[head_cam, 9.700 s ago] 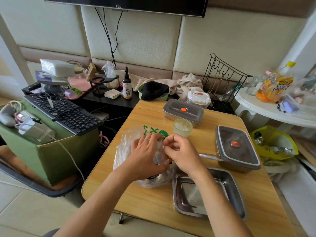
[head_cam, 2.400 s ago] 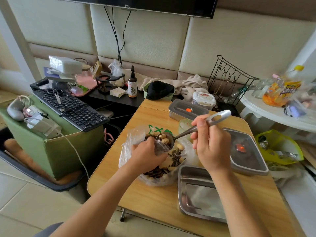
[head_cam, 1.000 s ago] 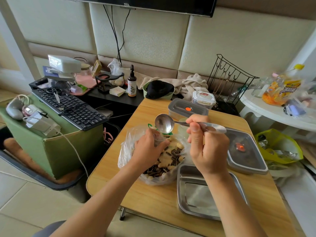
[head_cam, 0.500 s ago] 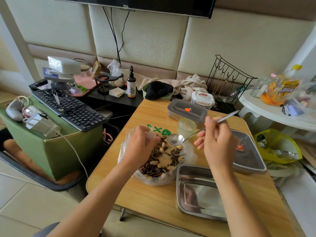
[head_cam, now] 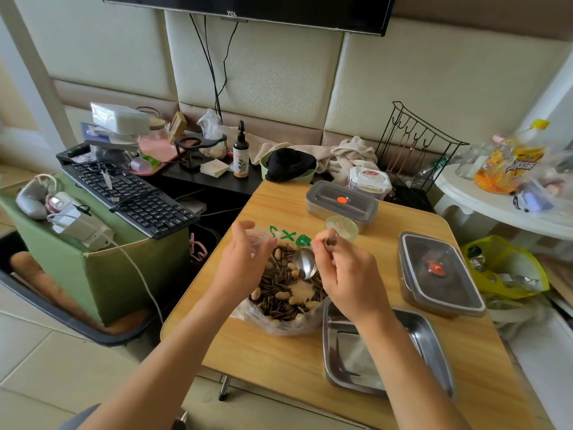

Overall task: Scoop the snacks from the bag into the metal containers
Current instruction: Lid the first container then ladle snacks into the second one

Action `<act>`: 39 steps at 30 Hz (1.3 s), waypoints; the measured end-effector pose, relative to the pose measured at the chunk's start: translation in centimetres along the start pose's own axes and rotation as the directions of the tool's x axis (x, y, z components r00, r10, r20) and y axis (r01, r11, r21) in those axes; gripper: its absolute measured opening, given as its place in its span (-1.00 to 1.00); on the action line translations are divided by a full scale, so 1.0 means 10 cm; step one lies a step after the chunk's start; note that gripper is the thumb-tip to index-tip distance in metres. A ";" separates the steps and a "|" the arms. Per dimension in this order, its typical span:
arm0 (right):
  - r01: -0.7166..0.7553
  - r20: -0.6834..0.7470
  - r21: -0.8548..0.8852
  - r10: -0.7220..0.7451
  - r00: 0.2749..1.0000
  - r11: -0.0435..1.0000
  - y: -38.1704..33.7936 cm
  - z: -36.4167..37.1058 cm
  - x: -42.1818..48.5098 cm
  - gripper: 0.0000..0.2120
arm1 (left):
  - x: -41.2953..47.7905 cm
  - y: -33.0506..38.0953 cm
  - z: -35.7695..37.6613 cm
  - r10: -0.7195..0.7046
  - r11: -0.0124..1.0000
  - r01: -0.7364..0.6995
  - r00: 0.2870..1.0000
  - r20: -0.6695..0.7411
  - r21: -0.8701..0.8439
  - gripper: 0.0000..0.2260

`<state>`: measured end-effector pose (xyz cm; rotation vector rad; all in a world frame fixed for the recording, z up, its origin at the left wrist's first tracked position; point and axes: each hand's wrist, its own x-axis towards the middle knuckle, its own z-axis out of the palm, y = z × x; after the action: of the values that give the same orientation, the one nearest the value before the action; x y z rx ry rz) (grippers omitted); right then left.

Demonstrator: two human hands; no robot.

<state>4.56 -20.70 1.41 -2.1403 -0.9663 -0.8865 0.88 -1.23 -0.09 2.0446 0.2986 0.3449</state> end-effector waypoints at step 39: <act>-0.576 -0.120 0.501 0.711 0.692 0.646 0.04 -0.38 0.09 -0.69 | -0.04 -0.08 0.38 0.115 0.993 -0.115 0.985 0.127 -0.007 -0.29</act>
<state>4.14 -23.49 4.18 -1.6858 -0.1374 -0.5360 1.85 -4.06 -2.61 2.0782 0.1029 0.2833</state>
